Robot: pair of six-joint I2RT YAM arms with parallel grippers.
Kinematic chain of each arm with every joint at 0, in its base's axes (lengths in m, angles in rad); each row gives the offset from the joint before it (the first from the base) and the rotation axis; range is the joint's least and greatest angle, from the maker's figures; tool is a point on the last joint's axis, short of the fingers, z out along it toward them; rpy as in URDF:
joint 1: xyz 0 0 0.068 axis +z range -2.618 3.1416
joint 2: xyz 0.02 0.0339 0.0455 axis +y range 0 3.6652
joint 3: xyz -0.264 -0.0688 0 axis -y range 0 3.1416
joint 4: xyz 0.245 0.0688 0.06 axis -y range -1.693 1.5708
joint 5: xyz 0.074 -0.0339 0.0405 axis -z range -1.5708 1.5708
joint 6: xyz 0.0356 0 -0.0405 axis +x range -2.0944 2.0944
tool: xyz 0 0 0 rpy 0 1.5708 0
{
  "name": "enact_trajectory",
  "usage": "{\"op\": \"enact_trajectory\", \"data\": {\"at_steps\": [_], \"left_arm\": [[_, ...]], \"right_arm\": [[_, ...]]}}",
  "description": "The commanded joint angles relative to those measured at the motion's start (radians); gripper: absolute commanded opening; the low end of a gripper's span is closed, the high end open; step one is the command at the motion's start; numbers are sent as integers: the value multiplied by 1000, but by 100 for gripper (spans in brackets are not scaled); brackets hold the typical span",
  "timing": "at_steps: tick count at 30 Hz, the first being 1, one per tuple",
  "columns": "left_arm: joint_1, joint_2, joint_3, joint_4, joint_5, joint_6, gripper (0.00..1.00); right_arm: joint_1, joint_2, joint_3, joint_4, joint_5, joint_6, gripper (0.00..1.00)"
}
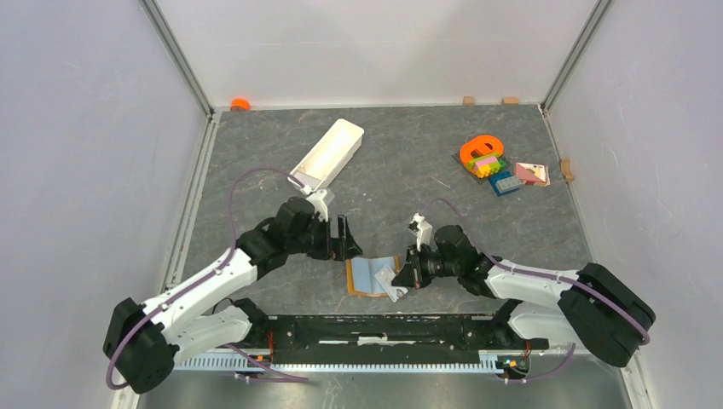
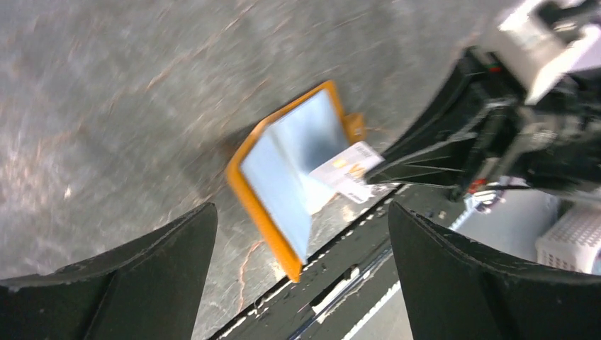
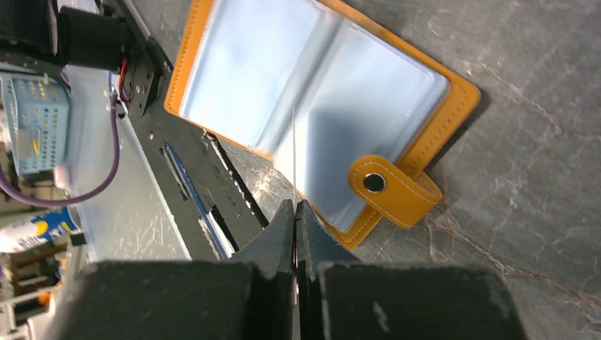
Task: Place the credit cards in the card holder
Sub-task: Pick up the credit card from the storage box.
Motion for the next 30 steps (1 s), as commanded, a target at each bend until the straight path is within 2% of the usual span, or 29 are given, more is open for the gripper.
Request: {"op": "enact_trajectory", "data": {"at_steps": [1,6,10,15,30], "left_arm": [[-40,29,-80,12,-137,-168,96],[-46,28,-169,131,-75,-247,95],[-46,38,-209,184,-61,-278,89],[-45,78,-227,232,-37,-279,82],[-46,190,-241,261,-43,-257,47]], "right_arm": [[-4,20,-32,202,49,161,0],[-4,67,-57,292,28,229,0],[-4,112,-76,375,12,286,0],[-4,149,-82,397,20,322,0],[-3,261,-95,492,16,397,0]]}}
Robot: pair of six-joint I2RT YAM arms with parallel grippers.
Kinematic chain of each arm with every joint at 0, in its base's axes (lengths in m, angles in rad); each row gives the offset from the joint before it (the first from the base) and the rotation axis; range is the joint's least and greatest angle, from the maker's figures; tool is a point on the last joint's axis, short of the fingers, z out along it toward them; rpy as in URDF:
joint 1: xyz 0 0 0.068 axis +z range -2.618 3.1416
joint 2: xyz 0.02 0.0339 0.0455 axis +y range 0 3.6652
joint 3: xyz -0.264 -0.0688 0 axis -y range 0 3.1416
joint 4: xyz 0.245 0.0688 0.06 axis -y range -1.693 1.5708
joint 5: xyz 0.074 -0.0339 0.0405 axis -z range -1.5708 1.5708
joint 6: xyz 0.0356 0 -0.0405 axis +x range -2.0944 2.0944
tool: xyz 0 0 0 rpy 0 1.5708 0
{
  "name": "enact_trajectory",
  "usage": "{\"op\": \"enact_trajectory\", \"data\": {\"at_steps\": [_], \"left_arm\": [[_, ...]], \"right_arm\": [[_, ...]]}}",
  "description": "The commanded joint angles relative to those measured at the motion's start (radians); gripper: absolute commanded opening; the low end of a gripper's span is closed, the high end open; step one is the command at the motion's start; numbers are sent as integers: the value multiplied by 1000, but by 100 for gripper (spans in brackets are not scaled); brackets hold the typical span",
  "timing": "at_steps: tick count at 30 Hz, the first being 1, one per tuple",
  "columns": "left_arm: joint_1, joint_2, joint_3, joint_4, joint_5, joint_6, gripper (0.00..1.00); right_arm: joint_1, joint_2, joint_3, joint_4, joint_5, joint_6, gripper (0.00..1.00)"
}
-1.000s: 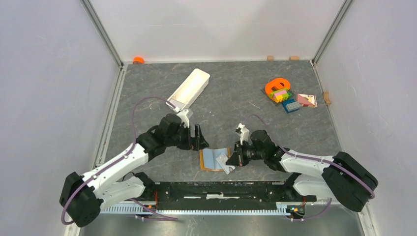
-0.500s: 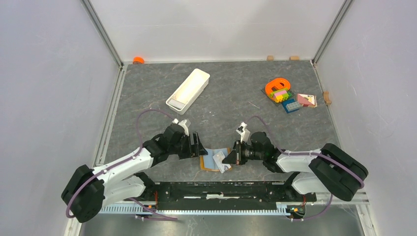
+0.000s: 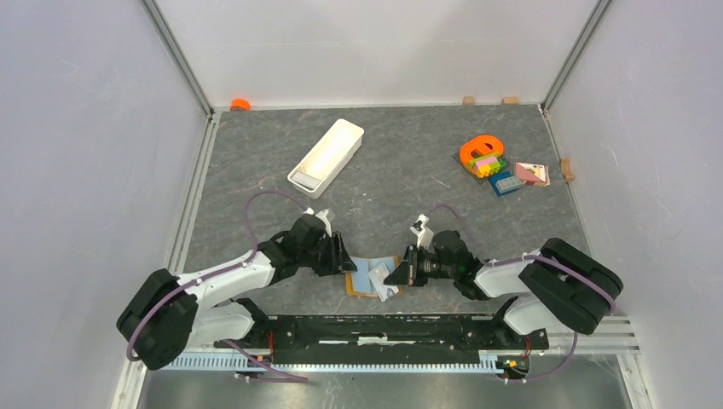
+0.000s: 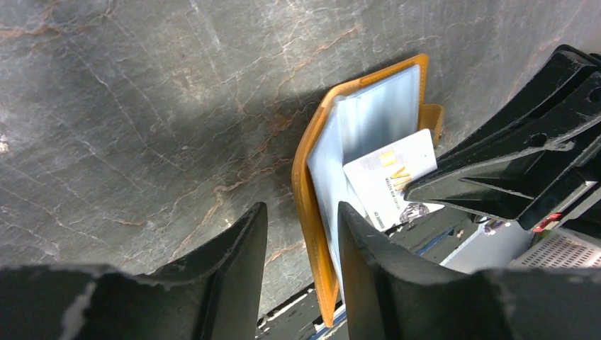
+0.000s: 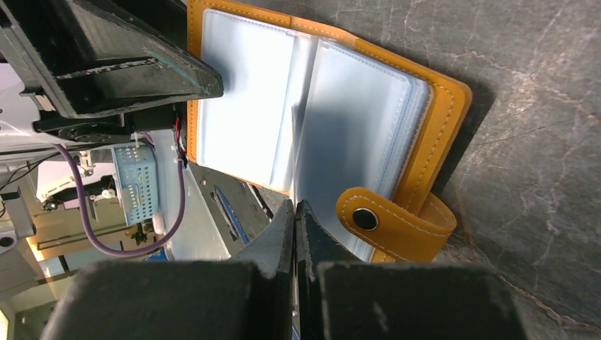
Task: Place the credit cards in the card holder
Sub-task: Pick up the credit card from the storage box, then insert the credit card into the card holder.
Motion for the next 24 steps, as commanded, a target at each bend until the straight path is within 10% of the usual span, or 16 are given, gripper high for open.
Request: {"op": "enact_trajectory", "data": {"at_steps": [1,11,24], "left_arm": [[-7,23,-18,42,-3,-6,44],[-7,56,-37,50,-14,5,21],[-7,76,-73,129,12,-17,17]], "right_arm": [[-3,33,2,71,-2,24,0],[6,117,21,146,-5,60,0],[33,220,48,176,55,76,0]]}}
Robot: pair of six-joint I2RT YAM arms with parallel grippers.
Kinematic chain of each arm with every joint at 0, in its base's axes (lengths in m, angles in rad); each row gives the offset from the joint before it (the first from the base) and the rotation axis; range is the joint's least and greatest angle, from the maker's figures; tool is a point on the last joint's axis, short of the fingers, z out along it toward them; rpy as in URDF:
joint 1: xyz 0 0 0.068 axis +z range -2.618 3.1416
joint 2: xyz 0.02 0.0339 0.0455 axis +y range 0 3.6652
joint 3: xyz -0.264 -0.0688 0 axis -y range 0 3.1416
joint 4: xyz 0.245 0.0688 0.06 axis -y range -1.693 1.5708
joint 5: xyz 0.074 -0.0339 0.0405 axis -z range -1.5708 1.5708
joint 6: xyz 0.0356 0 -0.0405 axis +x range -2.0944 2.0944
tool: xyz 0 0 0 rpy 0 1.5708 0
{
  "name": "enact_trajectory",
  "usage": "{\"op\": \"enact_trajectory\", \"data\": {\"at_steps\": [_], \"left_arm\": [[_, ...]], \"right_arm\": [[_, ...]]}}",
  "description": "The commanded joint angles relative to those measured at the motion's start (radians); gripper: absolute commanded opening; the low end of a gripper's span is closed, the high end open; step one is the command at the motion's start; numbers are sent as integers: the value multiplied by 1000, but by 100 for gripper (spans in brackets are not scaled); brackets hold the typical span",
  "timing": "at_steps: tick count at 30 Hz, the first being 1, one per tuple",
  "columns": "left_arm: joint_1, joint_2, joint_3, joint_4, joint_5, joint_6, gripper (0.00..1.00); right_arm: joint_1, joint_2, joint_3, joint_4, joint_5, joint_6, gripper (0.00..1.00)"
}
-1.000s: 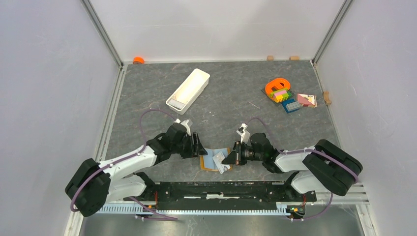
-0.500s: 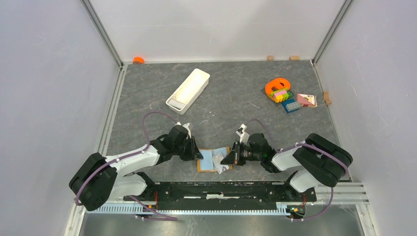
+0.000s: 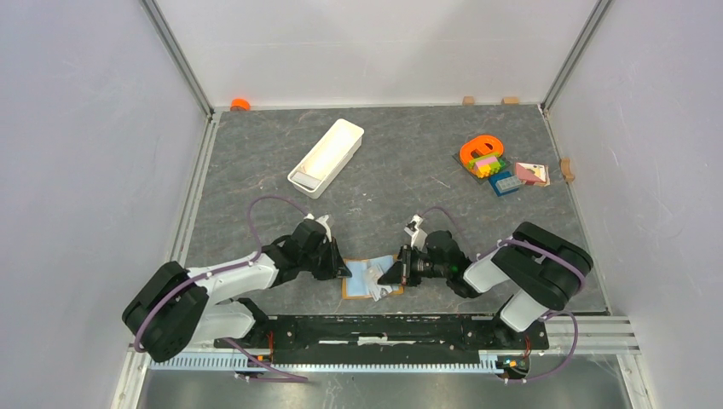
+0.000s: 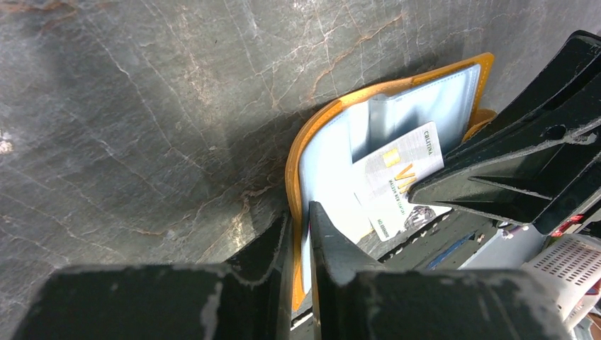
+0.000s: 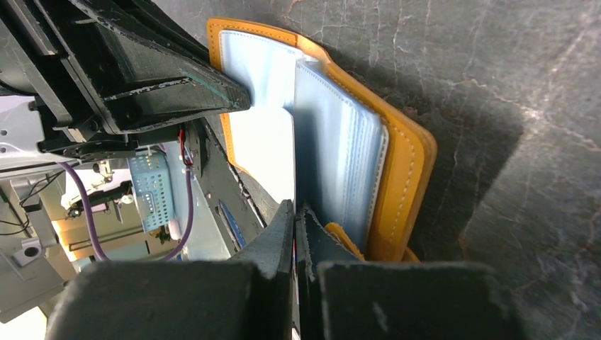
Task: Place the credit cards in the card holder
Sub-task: Insert the credit card into the card holder.
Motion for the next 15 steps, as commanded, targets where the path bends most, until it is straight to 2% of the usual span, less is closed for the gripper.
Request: {"op": "enact_trajectory", "data": {"at_steps": [1,15], "left_arm": [[-7,18,-19,59,12,-18,17],[-7,14,-30,99,17,-37,16]], "right_arm": [[13,41,17,37,57,9,0],[47,112,35,90,177,47,0]]}}
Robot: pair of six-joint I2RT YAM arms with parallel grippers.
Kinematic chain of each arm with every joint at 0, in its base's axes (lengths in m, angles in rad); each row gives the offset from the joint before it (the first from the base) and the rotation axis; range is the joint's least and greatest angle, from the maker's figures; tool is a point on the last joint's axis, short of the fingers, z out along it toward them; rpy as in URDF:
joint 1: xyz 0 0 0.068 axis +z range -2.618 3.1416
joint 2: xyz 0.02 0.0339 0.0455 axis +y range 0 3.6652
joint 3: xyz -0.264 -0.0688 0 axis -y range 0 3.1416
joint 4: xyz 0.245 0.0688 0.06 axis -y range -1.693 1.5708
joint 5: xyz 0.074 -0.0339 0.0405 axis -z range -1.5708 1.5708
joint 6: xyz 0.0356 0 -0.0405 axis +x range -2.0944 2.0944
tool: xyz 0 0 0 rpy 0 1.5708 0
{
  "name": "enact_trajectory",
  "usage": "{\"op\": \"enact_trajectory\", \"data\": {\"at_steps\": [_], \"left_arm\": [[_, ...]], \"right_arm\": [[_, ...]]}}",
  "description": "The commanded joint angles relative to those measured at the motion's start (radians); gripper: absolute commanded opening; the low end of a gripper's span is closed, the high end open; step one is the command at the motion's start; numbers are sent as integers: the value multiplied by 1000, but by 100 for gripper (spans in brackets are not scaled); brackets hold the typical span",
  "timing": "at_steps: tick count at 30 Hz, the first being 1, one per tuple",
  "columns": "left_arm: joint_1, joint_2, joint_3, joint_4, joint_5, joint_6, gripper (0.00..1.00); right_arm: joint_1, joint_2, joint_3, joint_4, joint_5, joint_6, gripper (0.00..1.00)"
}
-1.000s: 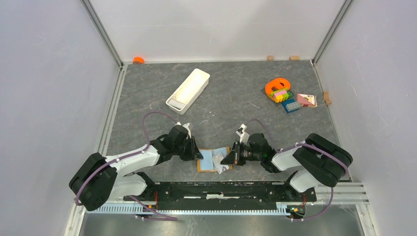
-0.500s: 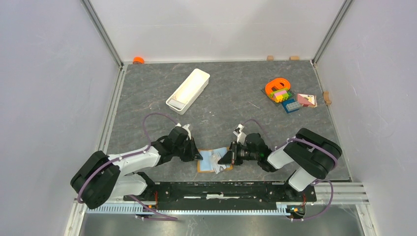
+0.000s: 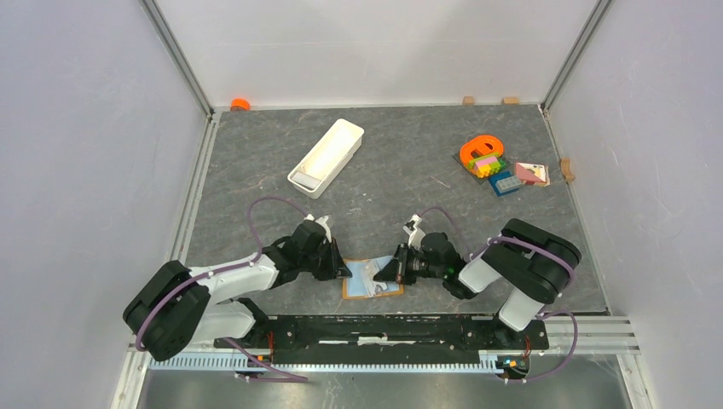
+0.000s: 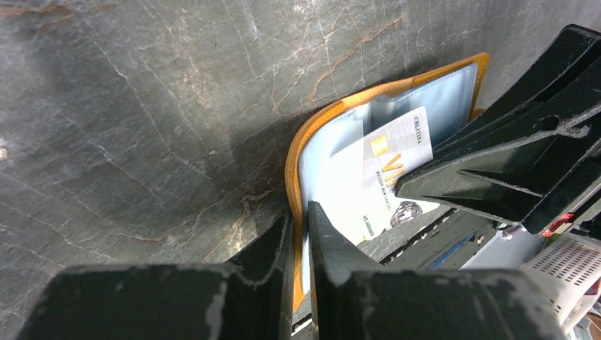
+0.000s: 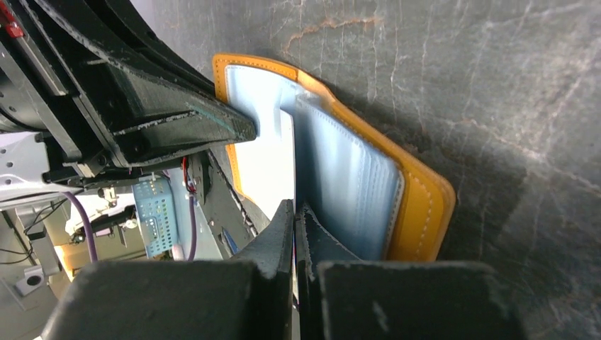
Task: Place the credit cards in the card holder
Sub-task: Insert the credit card into the card holder.
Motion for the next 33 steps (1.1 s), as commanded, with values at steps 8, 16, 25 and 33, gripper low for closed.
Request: {"op": "enact_trajectory", "data": {"at_steps": [8,16,25,33], "left_arm": [[-7,-1,-18,71,20,-51,17],[-7,-16,-32,90,17,-69,17],[-5,-99,-21,-10,-39,-36,42],[-5,-167,-87,4,-24,-73,43]], "right_arm": [[59,81,24,29,134,23,0],[112,123,-27,155,186,101,0],[126,79,-56,124,226,84,8],[128,26,-45,23,271,42,15]]}}
